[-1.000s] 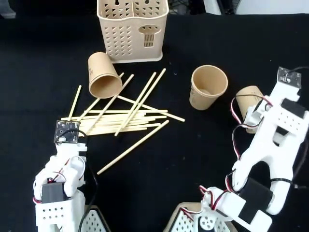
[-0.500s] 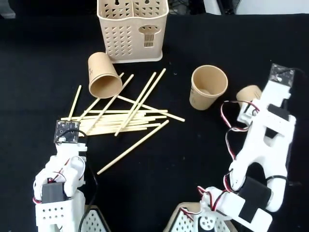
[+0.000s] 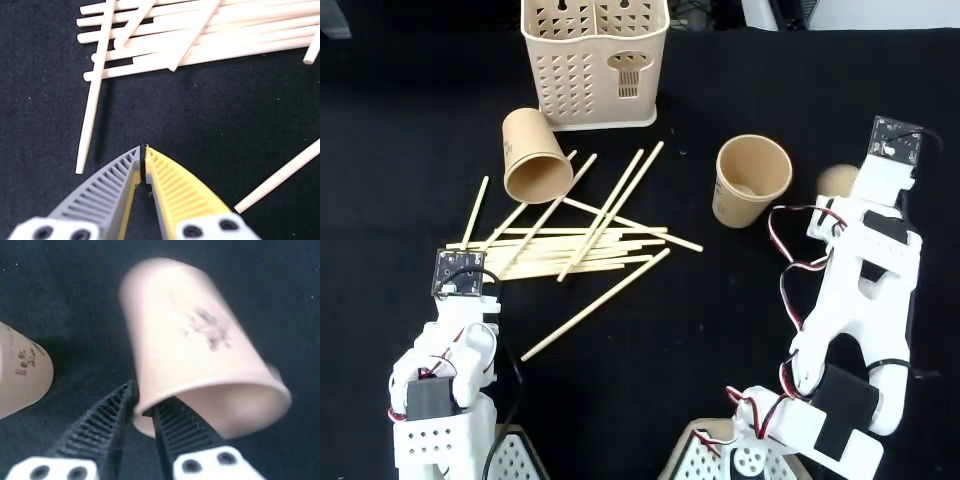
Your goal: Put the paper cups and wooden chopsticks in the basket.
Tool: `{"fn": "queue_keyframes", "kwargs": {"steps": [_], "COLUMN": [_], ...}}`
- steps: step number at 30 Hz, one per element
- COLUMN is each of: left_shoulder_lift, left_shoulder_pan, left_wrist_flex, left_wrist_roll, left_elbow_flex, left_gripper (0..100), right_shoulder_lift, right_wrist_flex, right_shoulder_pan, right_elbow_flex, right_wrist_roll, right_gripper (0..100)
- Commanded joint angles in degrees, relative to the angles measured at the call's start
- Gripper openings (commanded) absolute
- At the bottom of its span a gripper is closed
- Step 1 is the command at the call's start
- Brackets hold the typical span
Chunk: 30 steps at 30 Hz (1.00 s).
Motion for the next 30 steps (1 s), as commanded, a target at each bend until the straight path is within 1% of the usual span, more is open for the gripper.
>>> {"fn": "queue_keyframes", "kwargs": {"steps": [1,6,10,13,16,19,21,26,30], "left_shoulder_lift": [-0.4,-0.4,-0.4,-0.4,-0.4,-0.4,-0.4,-0.4,-0.4], "left_shoulder_pan": [0.4,0.4,0.4,0.4,0.4,0.4,0.3,0.3,0.3], "left_wrist_flex": [0.2,0.2,0.2,0.2,0.2,0.2,0.2,0.2,0.2], "left_wrist_roll": [0.4,0.4,0.4,0.4,0.4,0.4,0.4,0.4,0.4], "left_elbow_flex": [0.8,0.8,0.8,0.8,0.8,0.8,0.8,0.8,0.8], "left_gripper": [3,3,3,3,3,3,3,3,3], "right_shoulder_lift": [0.0,-0.6,-1.7,-4.8,-8.8,-12.7,-14.4,-15.2,-13.9], "right_wrist_flex": [-1.1,-3.1,-2.7,0.8,7.5,16.5,23.7,43.0,52.7], "right_shoulder_pan": [0.1,1.8,4.9,6.3,5.9,3.6,0.7,-9.8,-17.5], "right_elbow_flex": [-0.7,-0.7,-2.3,-6.2,-12.1,-20.4,-26.9,-44.3,-51.8], "right_wrist_roll": [-0.4,0.7,5.0,10.4,15.0,18.8,21.5,31.4,40.1], "right_gripper": [1.3,1.3,1.3,1.3,1.3,1.3,1.3,1.3,1.3]}}
